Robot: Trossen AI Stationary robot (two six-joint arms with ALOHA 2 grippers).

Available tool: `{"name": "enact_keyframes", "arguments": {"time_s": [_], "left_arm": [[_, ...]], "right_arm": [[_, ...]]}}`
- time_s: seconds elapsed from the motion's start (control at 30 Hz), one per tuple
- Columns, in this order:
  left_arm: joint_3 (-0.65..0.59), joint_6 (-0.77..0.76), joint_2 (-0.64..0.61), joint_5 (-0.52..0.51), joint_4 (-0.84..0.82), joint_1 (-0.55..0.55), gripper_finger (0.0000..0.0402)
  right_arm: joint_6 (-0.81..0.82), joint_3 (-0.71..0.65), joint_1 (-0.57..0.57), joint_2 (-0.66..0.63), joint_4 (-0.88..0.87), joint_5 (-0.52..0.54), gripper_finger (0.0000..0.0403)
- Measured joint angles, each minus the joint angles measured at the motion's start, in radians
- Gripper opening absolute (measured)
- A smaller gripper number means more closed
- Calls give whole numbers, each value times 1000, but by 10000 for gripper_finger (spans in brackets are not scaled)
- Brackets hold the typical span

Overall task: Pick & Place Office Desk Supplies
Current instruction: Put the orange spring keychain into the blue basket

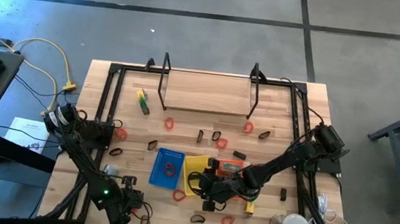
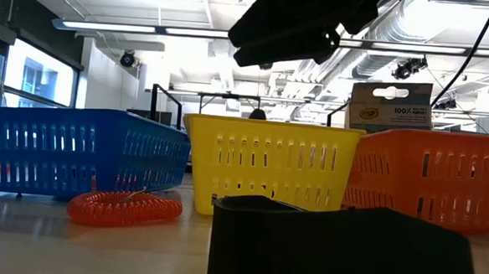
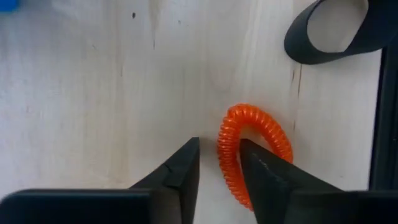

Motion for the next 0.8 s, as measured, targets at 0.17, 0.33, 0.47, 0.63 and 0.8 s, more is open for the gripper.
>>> {"name": "enact_keyframes", "arguments": {"time_s": [0.17, 0.33, 0.47, 0.63, 0.8], "left_arm": [[-1, 0, 1, -3, -10, 1, 28], [0, 2, 0, 3, -3, 1, 11], [15, 2, -6, 8, -18, 1, 10], [37, 6, -56, 13, -16, -3, 8], [51, 47, -137, -72, -19, -1, 8]], "right_arm": [[0, 0, 0, 0, 0, 0, 174], [0, 0, 0, 0, -1, 0, 174], [-1, 0, 0, 0, -1, 0, 174], [-1, 0, 0, 0, -1, 0, 174], [0, 0, 0, 0, 11, 0, 174]]}}
